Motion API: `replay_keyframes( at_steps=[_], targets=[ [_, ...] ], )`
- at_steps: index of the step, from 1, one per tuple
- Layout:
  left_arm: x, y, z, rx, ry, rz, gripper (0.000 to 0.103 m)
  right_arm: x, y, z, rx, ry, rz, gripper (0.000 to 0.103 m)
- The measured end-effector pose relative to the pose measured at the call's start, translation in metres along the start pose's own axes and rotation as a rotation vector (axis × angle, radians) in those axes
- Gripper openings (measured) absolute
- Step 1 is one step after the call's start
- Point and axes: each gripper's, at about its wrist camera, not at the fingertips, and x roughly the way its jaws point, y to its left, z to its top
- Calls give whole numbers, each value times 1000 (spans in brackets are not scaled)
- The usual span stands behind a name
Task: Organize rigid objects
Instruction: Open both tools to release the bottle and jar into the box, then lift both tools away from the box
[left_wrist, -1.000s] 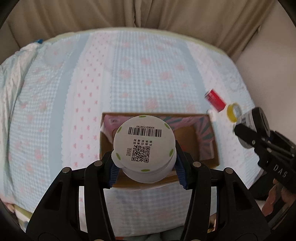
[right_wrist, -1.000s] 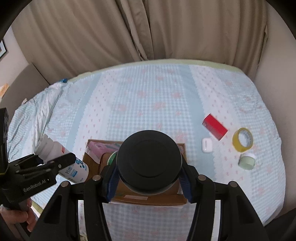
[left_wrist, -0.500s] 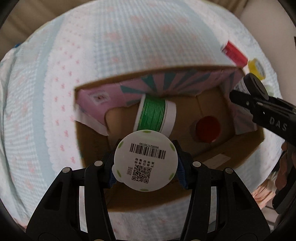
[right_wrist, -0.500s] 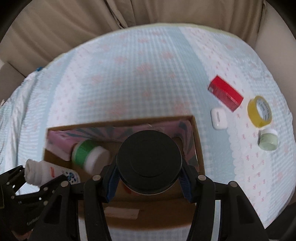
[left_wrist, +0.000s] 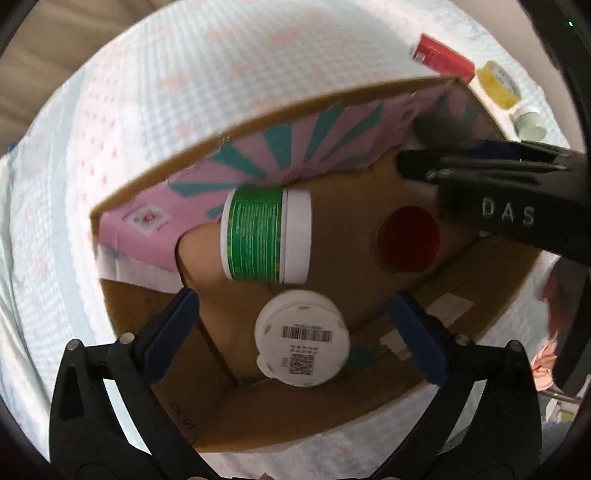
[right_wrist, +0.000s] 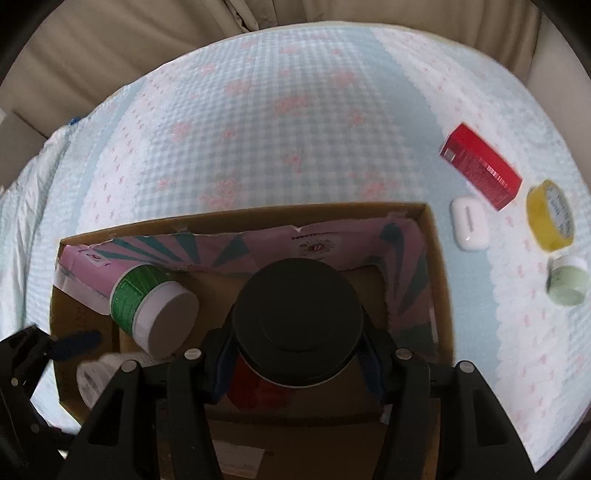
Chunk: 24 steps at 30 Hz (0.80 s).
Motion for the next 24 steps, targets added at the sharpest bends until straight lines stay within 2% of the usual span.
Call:
replay_keyframes(
  at_steps=[2, 4, 5, 8, 15, 24],
  targets=[
    [-3, 1, 1, -4, -2, -1, 103, -5, -4, -1, 20, -29, 25, 103],
    [-7, 5, -1, -26, -8, -17, 103, -11, -5, -3, 22, -55, 89, 103],
    [-9, 9, -3, -42, -9, -18, 103, -15, -5, -5, 24, -66, 94, 103],
    [-17, 16, -8, -74, -25, -18, 103, -20, -5, -8, 3, -78, 71, 103],
    [-33, 27, -15, -129, -48, -10, 103, -27, -5, -10, -6, -88, 78, 103],
    [-62, 23, -38, -173, -107, -2, 103, -50, 6, -14, -67, -94, 80, 103]
  ],
)
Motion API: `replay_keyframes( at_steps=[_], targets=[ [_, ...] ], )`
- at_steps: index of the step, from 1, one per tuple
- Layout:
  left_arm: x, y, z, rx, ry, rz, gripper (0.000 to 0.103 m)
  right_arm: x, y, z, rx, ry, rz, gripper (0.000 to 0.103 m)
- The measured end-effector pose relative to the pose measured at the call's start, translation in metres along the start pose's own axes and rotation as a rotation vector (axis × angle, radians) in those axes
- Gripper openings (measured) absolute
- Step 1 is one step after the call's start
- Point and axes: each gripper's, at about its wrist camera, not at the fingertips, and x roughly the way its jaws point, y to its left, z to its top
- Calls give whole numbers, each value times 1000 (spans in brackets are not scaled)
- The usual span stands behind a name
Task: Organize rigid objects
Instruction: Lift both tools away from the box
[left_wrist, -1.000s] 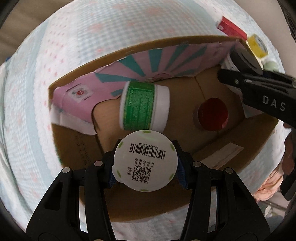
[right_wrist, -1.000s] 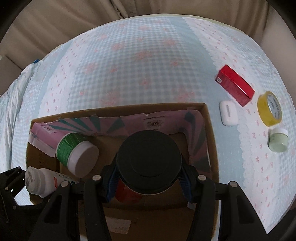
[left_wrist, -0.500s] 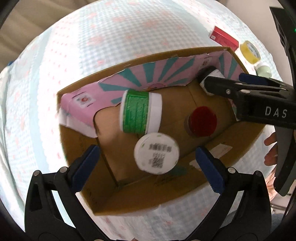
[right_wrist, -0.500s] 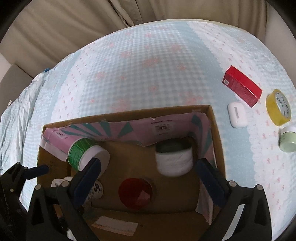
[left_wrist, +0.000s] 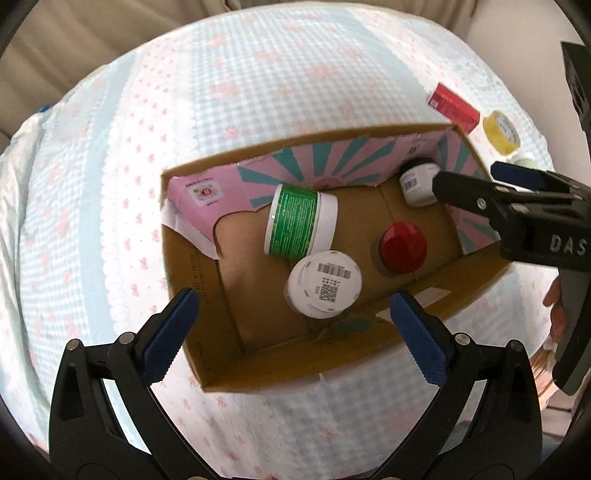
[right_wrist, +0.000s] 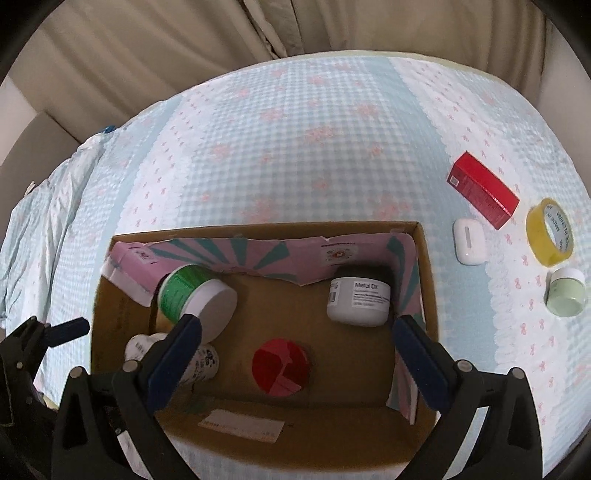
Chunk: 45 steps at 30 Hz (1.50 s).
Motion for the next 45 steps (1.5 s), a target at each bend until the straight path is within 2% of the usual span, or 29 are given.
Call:
replay_keyframes(
  at_steps=[4, 11, 19, 24, 32, 37, 45],
  targets=[
    [-40, -1, 0, -36, -58, 2, 103, -31, 5, 1, -28, -29, -1, 103],
    [-118, -2, 0, -99, -173, 0, 103, -113, 19, 4, -71, -68, -40, 103],
    [-175, -13, -8, -153, -274, -2, 103, -184, 26, -2, -64, -137, -77, 103],
    [-202, -35, -3, -130, -353, -24, 103, -220, 18, -5, -37, -201, -153, 103],
    [-230, -84, 18, -142, -429, -46, 103, -270, -27, -9, 2, -284, -183, 103],
    [-227, -135, 31, -155, -433, 9, 103, -282, -72, -7, -1, -311, -173, 103],
    [-206, -225, 54, -327, -412, 45, 103, -294, -171, 0, -99, -327, -128, 103]
  ],
)
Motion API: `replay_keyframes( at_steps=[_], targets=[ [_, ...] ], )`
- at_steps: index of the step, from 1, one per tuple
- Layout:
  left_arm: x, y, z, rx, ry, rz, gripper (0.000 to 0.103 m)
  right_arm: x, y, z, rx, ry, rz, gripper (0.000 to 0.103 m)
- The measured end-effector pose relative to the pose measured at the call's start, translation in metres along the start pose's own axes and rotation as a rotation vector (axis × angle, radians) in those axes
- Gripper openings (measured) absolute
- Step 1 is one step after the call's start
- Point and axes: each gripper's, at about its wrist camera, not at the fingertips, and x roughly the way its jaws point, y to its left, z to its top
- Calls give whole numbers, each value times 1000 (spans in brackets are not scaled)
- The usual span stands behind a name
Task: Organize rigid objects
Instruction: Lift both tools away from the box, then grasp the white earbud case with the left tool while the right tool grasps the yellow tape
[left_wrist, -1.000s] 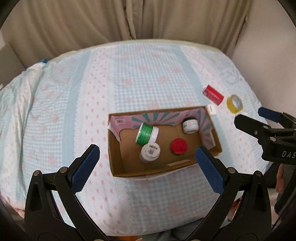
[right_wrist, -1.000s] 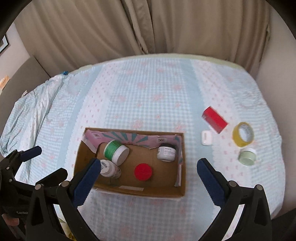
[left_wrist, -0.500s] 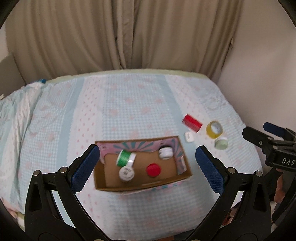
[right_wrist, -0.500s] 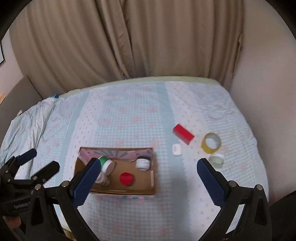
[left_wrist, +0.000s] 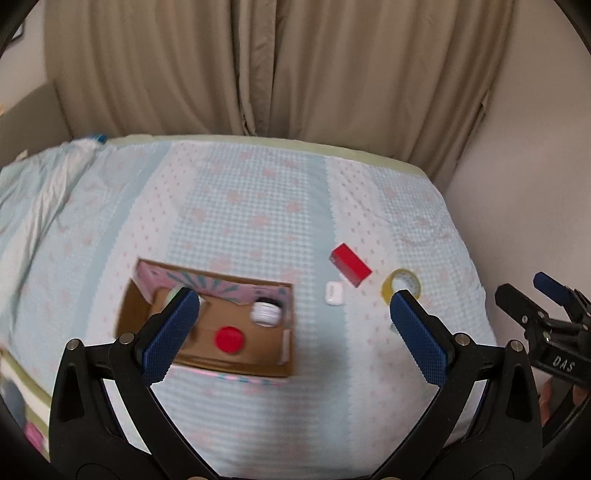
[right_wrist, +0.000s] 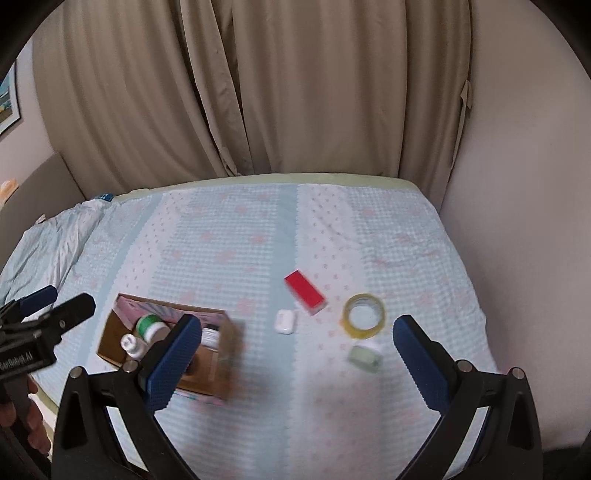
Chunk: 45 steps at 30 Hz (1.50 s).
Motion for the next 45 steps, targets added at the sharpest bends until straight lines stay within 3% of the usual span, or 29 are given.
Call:
replay_keyframes(
  at_steps=[8, 14, 26, 33, 39, 44, 45],
  targets=[
    [30, -70, -12, -19, 17, 56, 103, 19, -67, 5, -60, 12, 54, 103],
    [66, -102, -17, 34, 28, 84, 103, 47, -91, 3, -59, 50, 60, 103],
    [214, -115, -29, 68, 168, 60, 103, 154, -122, -28, -68, 151, 51, 103],
    [310, -122, -54, 102, 234, 51, 100, 235, -125, -56, -84, 238, 64, 103],
    [377, -122, -78, 132, 294, 78, 91, 296, -131, -78, -69, 318, 70, 103],
    [410, -112, -89, 141, 318, 105, 88, 335, -136, -86, -61, 373, 69, 103],
    [414, -110, -91, 142, 323, 106, 83, 340, -136, -86, -60, 380, 71, 103]
  ],
)
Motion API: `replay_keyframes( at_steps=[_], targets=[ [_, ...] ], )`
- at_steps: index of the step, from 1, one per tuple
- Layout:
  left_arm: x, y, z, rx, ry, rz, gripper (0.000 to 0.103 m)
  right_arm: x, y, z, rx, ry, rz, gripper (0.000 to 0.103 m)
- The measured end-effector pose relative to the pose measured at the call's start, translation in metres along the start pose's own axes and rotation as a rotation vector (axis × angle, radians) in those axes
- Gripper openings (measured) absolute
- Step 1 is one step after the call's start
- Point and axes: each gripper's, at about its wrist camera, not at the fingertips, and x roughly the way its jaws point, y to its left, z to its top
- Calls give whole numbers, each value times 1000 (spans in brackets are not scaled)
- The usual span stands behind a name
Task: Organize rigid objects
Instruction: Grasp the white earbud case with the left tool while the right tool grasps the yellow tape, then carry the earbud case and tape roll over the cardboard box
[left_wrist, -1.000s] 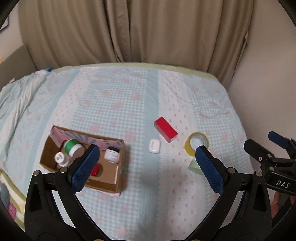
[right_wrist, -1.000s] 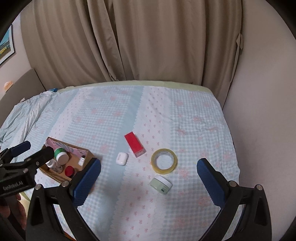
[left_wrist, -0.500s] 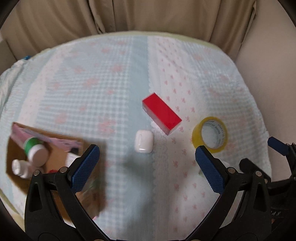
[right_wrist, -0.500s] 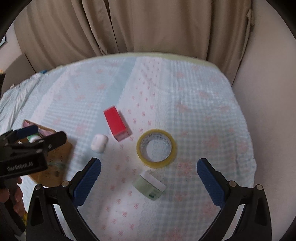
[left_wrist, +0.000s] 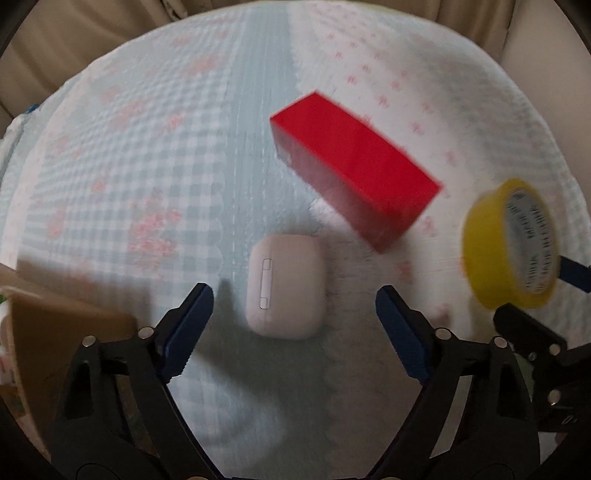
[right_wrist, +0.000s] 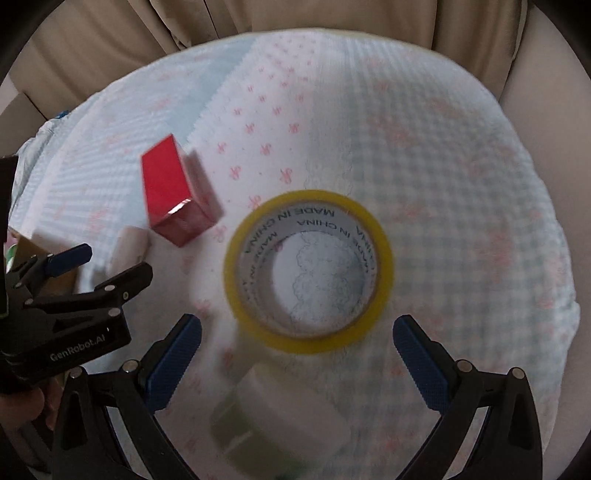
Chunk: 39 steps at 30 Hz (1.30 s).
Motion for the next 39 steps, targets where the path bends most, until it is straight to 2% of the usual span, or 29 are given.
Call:
replay_keyframes(
  at_steps=[1, 8, 11, 13, 15, 22, 29, 34, 39],
  targets=[
    [4, 1, 0, 2, 6, -3, 78, 6, 0, 1, -1, 11, 0, 103],
    [12, 7, 3, 12, -14, -67, 69, 21, -3, 11, 28, 13, -7, 103],
    [11, 9, 6, 15, -12, -78, 59, 24, -7, 21, 33, 29, -13, 103],
    [10, 11, 9, 15, -11, -80, 46, 29, -7, 26, 23, 47, -18, 101],
    [10, 13, 10, 13, -10, -80, 42, 32, -6, 30, 20, 58, -7, 99],
    [10, 13, 13, 24, -18, -67, 42, 33, -5, 31, 16, 50, -15, 98],
    [-10, 12, 9, 0, -34, -75, 42, 22, -5, 26, 34, 23, -23, 98],
    [-49, 14, 14, 7, -93, -79, 42, -2, -5, 26, 56, -17, -28, 98],
    [-109, 15, 20, 7, -162, -87, 42, -52, -3, 28, 68, -81, -31, 98]
  ],
)
